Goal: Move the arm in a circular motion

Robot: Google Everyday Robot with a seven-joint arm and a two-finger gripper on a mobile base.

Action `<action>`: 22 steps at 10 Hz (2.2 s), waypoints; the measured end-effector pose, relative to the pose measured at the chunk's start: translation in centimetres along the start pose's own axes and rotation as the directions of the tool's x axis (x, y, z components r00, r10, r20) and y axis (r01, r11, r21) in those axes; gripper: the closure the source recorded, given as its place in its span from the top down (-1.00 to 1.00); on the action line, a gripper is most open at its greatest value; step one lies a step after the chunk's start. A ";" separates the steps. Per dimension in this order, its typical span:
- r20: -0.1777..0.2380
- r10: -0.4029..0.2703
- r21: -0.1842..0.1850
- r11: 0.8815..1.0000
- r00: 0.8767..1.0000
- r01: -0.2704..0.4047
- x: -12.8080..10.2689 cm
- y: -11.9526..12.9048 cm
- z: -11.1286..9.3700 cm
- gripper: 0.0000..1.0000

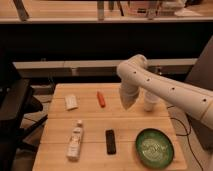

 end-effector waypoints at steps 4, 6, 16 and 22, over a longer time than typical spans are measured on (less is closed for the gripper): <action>0.001 -0.025 -0.008 1.000 1.000 0.025 -0.3 -0.4 0.2 -0.95; 0.001 -0.034 -0.012 0.999 0.999 0.034 -0.1 -0.5 0.4 -0.95; -0.009 -0.066 -0.016 0.998 0.998 0.066 1.2 -1.4 0.6 -0.95; -0.012 -0.078 -0.018 0.997 0.997 0.078 1.6 -1.8 0.6 -0.95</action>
